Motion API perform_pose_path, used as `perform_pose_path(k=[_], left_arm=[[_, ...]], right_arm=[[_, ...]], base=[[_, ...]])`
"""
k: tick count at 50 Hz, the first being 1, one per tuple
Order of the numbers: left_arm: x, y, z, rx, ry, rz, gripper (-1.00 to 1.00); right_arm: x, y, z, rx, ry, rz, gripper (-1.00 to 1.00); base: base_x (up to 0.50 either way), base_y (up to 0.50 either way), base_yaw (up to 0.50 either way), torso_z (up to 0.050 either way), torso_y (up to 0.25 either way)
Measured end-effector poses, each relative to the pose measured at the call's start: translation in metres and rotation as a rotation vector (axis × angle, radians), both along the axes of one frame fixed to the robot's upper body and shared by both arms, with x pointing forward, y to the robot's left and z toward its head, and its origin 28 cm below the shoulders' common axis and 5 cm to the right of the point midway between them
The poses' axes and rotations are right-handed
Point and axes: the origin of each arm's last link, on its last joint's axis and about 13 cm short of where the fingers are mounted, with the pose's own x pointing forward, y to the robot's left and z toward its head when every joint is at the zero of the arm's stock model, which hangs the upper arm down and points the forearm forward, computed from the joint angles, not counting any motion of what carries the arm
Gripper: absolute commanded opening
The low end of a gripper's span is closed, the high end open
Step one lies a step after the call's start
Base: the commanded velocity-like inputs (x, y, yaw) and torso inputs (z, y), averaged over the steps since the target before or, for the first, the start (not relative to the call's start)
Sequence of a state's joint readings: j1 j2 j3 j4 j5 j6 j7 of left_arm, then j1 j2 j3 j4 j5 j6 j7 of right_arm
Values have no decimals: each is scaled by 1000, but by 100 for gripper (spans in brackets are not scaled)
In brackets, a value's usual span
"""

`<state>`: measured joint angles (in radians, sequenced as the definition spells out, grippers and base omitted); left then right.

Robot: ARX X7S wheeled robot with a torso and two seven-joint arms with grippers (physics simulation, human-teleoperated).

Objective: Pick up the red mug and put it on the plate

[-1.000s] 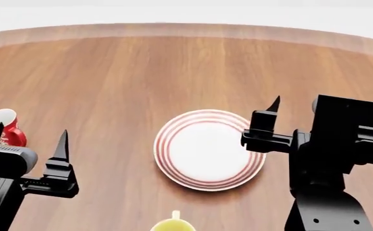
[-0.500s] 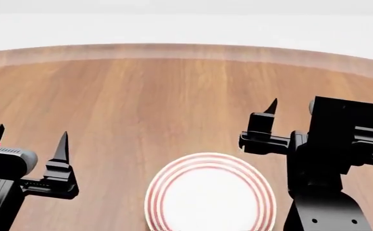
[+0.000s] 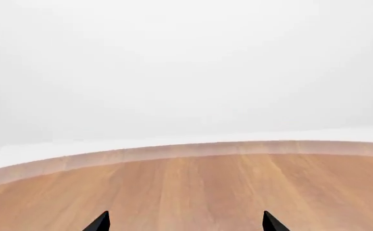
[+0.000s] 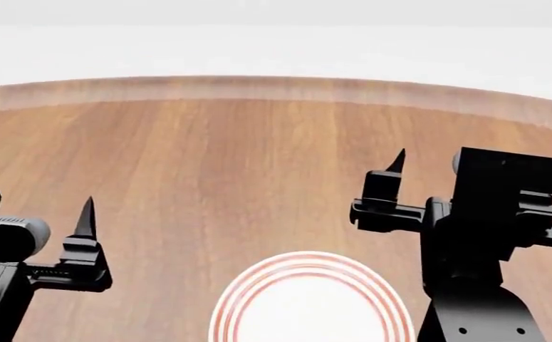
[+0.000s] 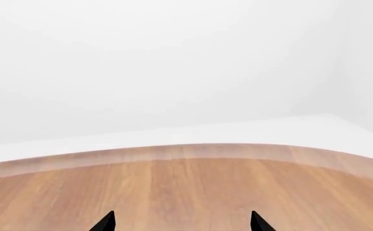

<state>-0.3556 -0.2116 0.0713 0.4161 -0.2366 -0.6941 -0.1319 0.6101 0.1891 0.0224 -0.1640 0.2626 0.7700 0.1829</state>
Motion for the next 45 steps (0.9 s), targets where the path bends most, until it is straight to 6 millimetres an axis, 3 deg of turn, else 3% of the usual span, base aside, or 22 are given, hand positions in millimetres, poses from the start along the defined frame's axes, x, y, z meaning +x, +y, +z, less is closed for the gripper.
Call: perform_pose_path(k=[19,45], left_arm=[[15,12,-17,-148,113,350,100],[17,18,-50,-231,256,520,100]], right_arm=[[1,1,-3,2,8,7,100],[3,3,-12,0,30,18,100]], base=[[0,0,0,0,0],[0,0,0,0,0]])
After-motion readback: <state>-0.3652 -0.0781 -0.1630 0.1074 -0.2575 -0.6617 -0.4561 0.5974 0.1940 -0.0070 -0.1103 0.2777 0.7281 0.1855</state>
